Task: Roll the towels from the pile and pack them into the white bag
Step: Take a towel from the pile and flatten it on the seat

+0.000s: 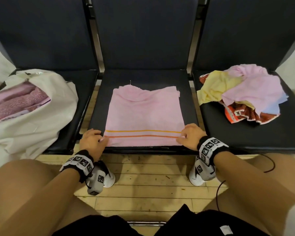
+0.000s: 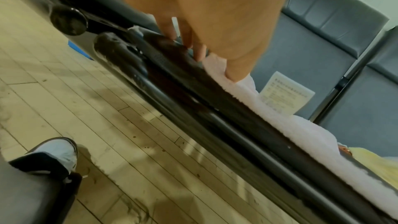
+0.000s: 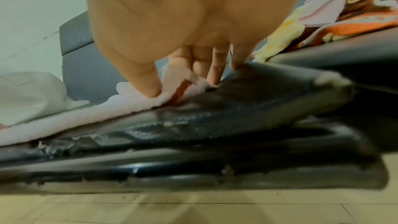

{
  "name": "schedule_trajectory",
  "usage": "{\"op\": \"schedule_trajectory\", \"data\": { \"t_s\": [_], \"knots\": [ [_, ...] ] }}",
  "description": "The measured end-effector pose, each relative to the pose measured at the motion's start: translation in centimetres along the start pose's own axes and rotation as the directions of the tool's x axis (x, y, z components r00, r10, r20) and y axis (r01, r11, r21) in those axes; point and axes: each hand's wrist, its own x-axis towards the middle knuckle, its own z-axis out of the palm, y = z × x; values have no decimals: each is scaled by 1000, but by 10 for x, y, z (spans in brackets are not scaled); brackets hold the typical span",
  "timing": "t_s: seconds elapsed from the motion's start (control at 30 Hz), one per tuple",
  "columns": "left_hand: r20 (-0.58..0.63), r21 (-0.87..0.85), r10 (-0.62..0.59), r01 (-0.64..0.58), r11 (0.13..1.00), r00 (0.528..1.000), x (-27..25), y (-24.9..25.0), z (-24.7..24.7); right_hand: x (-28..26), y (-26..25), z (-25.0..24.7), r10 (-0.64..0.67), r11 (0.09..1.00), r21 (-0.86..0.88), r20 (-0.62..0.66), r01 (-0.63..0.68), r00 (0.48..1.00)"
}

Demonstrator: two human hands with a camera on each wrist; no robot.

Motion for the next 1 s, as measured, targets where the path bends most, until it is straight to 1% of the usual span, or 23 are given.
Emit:
{"op": "schedule_trajectory", "data": {
  "t_s": [0.03,0.1,0.17,0.2,0.23,0.27,0.3,0.33,0.37,0.43,0.47,0.53,0.63,0.7,0.77,0.87,0.93,1.0],
  "knots": [
    [-15,-1,-17,17,1000,1000,-1,3,-2,-1,-3,1,33,999,-5,-14,-33,999],
    [-30,18,-31,32,999,999,-1,5,-3,-5,-10,4,93,995,35,-93,-90,991],
    [-63,15,-58,59,998,996,0,9,-4,-9,-15,11,80,996,47,-203,-72,976],
    [-106,5,-39,39,999,994,0,13,-4,-10,-19,14,38,999,17,-252,-35,967],
    [-148,2,12,-12,1000,989,-2,20,-3,-11,-25,17,-30,999,-30,-291,22,956],
    [-170,0,91,-92,996,981,-3,29,0,-13,-32,19,-110,993,-71,-316,92,942],
    [-166,-7,183,-187,982,969,-6,39,4,-14,-41,22,-188,981,-104,-326,163,927],
    [-129,-19,271,-276,961,954,-9,49,10,-15,-49,25,-260,964,-137,-322,227,910],
    [-69,-29,348,-350,936,935,-14,59,16,-17,-57,29,-304,950,-156,-279,269,911],
    [38,-11,466,-466,885,884,-22,71,30,-21,-67,38,-335,937,-163,-172,309,926],
    [73,25,499,-502,865,864,-24,72,37,-22,-67,44,-333,937,-160,-149,310,931],
    [117,106,513,-524,845,851,-26,72,46,-21,-63,49,-302,949,-140,-154,282,941],
    [100,175,558,-566,805,824,-25,67,48,-20,-57,52,-243,963,-154,-148,220,959],
    [76,202,561,-564,801,824,-25,64,46,-21,-56,54,-245,964,-151,-180,219,953],
    [50,224,528,-524,822,848,-26,63,43,-22,-56,55,-234,970,-117,-203,213,951],
    [44,297,495,-485,823,868,-28,62,41,-20,-54,54,-205,976,-113,-169,188,964],
    [65,316,440,-437,842,896,-27,62,40,-19,-53,53,-190,979,-106,-154,175,970],
    [73,328,371,-374,868,926,-24,62,40,-19,-54,51,-159,987,-62,-162,151,974]
  ]
}}
